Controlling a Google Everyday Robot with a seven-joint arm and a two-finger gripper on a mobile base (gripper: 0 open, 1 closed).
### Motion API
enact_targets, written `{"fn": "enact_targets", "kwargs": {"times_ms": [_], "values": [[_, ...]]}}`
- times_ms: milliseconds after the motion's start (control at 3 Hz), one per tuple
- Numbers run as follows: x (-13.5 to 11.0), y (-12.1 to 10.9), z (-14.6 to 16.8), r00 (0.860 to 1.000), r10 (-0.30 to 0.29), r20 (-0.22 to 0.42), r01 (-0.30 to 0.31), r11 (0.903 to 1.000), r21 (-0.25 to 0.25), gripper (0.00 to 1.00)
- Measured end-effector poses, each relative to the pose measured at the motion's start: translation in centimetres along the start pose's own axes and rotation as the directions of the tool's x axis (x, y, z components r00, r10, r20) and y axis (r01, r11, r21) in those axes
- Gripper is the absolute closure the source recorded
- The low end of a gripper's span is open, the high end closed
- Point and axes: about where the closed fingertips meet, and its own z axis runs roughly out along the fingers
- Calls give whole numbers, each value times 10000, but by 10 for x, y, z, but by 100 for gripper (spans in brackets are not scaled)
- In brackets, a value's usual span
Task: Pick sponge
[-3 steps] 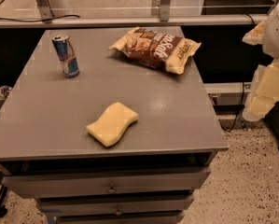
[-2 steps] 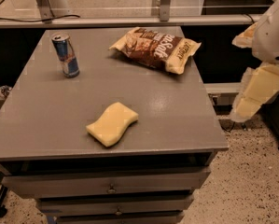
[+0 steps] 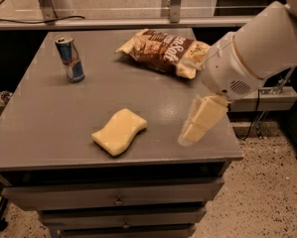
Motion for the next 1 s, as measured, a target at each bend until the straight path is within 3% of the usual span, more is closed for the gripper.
{"fn": "enact_targets", "kwargs": {"times_ms": [333,667,1000], "values": [[-35,13,51,9886,-714,1324,787,9956,-508,0],[-51,17,88,9815,-789,1744,893,9946,-528,0],[-52,17,89,9809,-816,1767,919,9945,-509,0]]}}
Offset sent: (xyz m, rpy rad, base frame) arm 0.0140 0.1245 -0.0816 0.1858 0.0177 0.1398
